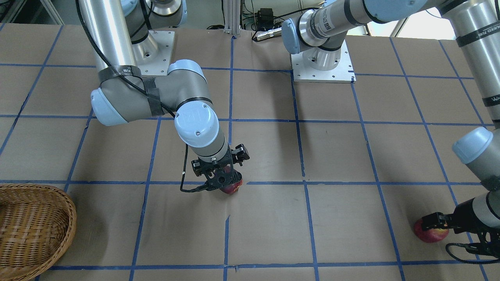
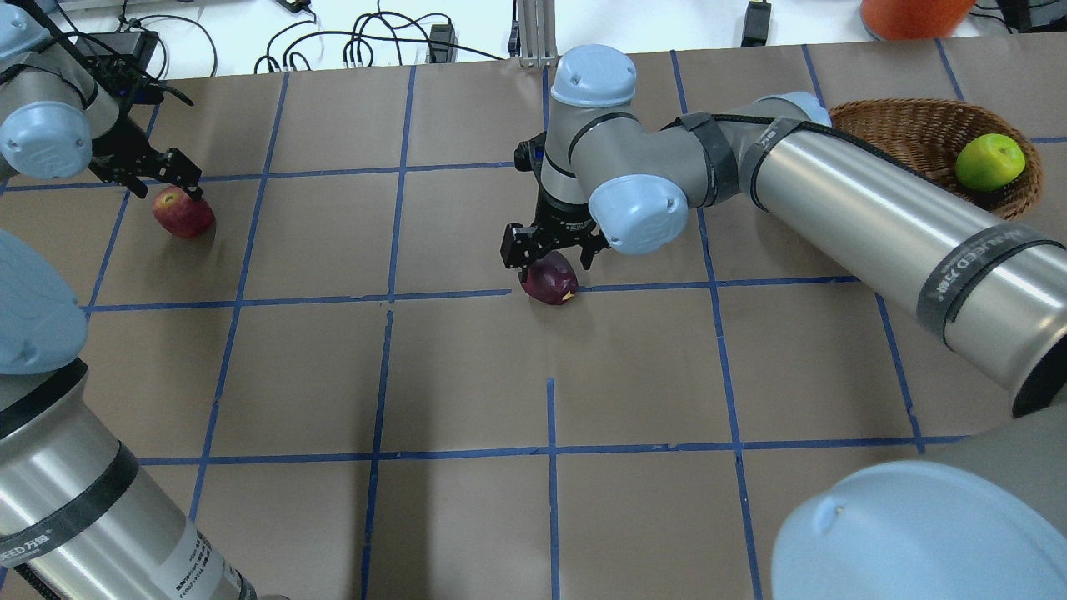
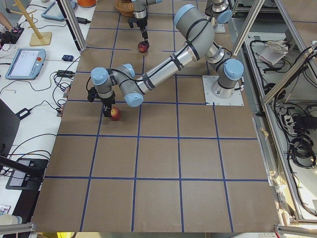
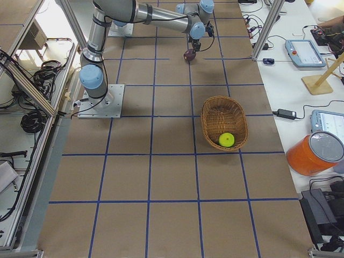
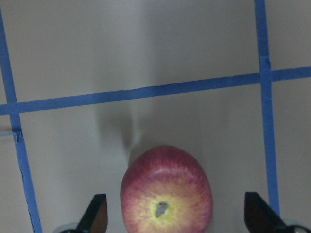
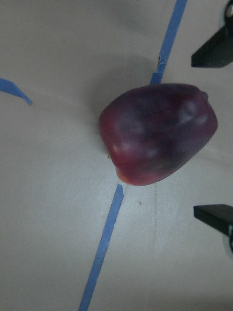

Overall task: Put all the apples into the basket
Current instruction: 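Grasp the purple apple with the right gripper while the left grasps the red apple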

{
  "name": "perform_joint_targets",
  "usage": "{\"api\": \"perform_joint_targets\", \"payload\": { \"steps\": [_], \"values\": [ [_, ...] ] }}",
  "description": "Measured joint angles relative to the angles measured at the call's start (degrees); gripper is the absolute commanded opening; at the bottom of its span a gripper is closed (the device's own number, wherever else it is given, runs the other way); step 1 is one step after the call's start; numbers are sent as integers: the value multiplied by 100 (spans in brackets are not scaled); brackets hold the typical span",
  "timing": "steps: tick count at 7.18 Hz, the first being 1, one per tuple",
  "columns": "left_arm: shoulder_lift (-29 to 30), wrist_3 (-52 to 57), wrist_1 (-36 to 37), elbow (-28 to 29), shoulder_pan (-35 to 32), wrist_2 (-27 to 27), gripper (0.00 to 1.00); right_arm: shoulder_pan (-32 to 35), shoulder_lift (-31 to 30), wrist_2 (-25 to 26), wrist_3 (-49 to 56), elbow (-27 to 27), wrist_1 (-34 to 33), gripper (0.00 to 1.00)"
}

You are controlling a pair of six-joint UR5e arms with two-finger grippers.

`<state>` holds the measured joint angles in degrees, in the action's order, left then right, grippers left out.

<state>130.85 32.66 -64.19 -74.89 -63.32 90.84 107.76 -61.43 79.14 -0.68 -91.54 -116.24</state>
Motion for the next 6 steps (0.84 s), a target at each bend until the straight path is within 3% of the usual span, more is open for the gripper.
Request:
{"api": "perform_joint_targets", "payload": {
  "steps": [2, 3, 4, 5, 6],
  "values": [
    [196, -14, -2, 1, -2, 100, 27, 30, 141, 2, 0, -139, -425, 100],
    [201, -40, -69, 14, -31, 138, 18, 32, 210, 4, 6, -143, -514, 100],
    [134, -86, -232, -4, -78, 170, 18, 34, 265, 4, 23, -152, -557, 41],
    [-25, -198, -550, -18, -153, 151, 18, 33, 302, 32, 43, -144, -583, 0],
    [-271, -481, -934, -69, -329, 103, 18, 16, 302, 89, 34, -122, -578, 0]
  ]
}}
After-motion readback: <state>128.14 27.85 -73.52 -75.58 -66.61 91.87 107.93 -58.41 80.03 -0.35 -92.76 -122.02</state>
